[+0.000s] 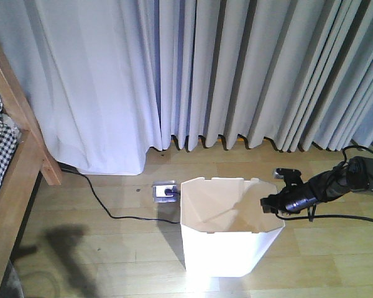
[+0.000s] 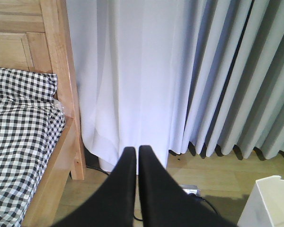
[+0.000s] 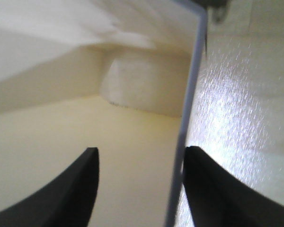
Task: Move trash bin to bedside with robot
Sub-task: 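Open the right gripper to release the bin rim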
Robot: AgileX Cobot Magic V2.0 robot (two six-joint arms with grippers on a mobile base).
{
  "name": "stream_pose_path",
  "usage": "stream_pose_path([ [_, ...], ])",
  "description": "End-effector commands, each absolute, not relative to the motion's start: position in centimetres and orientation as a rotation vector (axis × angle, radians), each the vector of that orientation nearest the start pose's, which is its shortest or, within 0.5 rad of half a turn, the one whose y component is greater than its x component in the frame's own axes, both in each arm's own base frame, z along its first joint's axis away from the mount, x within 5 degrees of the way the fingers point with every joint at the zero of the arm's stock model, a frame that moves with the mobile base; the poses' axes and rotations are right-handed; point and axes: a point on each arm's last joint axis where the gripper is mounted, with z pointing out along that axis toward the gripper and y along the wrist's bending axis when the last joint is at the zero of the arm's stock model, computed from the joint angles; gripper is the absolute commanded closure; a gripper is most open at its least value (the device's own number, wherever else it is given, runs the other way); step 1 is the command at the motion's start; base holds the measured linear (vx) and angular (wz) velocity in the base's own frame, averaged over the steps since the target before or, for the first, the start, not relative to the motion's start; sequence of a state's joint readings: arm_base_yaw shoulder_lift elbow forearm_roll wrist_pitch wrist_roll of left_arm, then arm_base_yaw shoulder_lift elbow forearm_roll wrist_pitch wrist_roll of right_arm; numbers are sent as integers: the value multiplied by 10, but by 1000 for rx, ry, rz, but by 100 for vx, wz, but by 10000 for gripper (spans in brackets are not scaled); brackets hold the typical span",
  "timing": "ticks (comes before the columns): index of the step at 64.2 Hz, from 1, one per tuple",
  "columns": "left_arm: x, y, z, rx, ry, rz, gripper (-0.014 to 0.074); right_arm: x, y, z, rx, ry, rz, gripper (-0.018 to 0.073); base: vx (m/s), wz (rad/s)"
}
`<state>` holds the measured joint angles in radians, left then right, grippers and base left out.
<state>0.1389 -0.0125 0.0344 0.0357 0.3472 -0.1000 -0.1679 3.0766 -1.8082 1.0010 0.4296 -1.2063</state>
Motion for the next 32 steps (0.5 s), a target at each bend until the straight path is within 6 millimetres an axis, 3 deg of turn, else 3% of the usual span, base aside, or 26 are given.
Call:
stream_pose_path([
  [1,53,8,176,-191,1766,54,603,443,-38,-167,-188,2789,506,111,0,0],
  [32,53,8,176,-191,1766,54,603,446,-44,-166,-208,2777,477,93,0,0],
])
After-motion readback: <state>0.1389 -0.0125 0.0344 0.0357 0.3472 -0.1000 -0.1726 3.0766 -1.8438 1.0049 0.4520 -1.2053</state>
